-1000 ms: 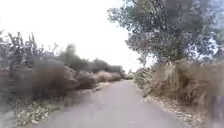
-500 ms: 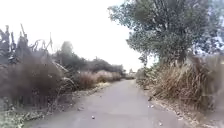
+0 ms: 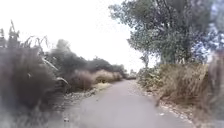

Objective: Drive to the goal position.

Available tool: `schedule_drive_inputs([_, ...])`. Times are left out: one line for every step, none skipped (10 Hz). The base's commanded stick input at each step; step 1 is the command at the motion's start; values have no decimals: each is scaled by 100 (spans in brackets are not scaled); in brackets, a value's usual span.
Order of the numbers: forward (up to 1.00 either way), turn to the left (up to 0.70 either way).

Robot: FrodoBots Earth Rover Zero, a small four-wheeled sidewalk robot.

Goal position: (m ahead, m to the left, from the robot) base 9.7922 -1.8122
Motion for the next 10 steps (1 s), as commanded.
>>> schedule_drive_inputs([85, 0])
schedule_drive_inputs([85, 0])
schedule_drive_inputs([85, 0])
schedule_drive_inputs([85, 0])
schedule_drive_inputs([85, 0])
schedule_drive_inputs([85, 0])
schedule_drive_inputs([85, 0])
schedule_drive_inputs([85, 0])
schedule_drive_inputs([85, 0])
schedule_drive_inputs([85, 0])
